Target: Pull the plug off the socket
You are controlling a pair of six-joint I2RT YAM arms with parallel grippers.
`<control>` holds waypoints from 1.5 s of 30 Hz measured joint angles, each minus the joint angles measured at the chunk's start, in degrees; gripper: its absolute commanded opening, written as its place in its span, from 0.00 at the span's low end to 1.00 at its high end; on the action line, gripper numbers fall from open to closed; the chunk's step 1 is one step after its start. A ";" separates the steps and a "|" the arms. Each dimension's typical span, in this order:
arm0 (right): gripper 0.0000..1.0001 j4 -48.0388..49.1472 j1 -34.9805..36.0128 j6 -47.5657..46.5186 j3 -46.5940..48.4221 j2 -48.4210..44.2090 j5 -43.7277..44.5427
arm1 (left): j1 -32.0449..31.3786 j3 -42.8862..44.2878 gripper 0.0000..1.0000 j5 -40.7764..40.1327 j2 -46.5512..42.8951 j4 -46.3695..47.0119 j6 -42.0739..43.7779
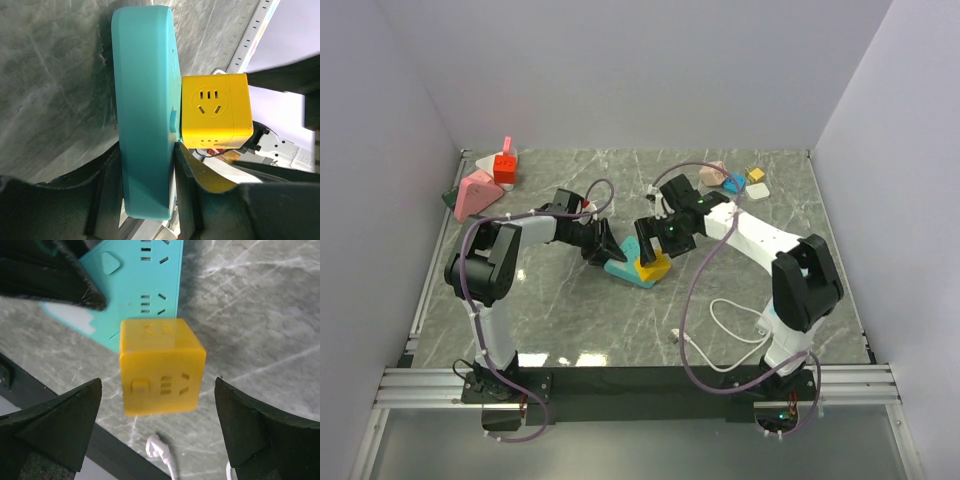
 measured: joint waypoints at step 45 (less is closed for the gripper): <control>0.00 -6.36 2.60 -9.07 10.01 11.43 -16.04 | 3.41 3.15 0.56 2.78 0.83 0.96 0.66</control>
